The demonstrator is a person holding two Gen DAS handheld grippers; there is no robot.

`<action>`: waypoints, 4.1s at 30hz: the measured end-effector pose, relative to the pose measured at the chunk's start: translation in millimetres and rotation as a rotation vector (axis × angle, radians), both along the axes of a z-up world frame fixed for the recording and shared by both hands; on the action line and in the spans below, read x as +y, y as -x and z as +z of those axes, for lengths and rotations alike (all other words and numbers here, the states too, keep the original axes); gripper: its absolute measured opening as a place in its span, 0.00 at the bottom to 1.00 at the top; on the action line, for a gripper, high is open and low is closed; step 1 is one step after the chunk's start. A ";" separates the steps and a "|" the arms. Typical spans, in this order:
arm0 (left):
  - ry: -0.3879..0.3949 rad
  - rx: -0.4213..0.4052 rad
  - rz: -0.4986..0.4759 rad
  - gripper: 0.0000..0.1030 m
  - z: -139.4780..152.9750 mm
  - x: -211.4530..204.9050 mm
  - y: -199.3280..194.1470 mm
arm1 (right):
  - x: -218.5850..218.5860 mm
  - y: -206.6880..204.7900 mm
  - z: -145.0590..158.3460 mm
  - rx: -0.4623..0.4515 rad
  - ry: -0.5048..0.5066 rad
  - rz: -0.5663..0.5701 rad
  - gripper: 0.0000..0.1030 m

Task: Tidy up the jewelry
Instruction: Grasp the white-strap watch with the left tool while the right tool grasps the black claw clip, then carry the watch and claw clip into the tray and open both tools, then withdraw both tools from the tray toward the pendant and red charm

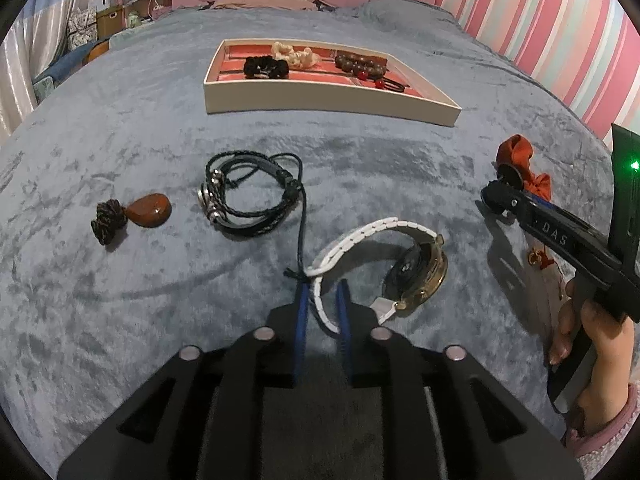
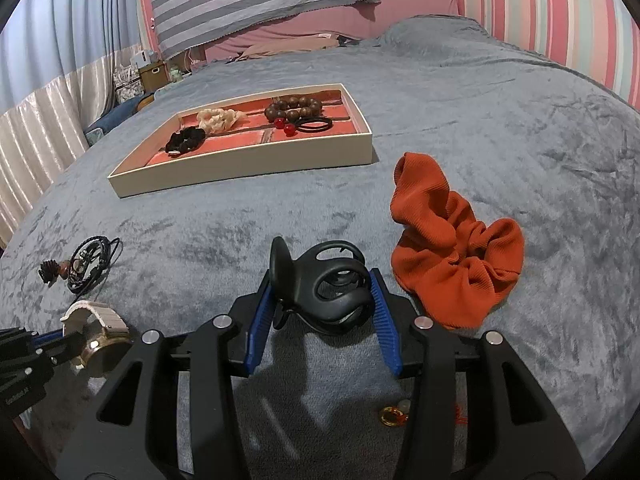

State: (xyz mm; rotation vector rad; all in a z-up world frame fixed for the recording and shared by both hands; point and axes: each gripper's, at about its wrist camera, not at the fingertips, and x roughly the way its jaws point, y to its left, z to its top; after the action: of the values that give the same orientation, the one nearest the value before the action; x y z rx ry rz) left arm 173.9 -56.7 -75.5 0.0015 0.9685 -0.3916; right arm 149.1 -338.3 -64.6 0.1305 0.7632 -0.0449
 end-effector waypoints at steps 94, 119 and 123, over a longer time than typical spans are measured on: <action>-0.085 -0.062 0.124 0.60 61.2 12.9 -259.6 | -24.8 -153.3 110.2 -0.083 0.072 0.086 0.96; 0.003 -0.276 0.230 0.87 98.0 126.3 -51.7 | -98.8 -2.6 86.0 -0.107 0.100 -0.101 0.96; -0.009 -0.268 0.251 0.87 89.3 130.4 -42.4 | -90.2 29.4 70.8 -0.104 0.123 -0.108 0.96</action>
State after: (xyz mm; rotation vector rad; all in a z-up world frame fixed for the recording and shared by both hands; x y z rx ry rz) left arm 216.3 73.6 13.9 -0.0574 0.6954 -0.1506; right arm 119.6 -428.5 6.2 0.0562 0.6472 -0.1865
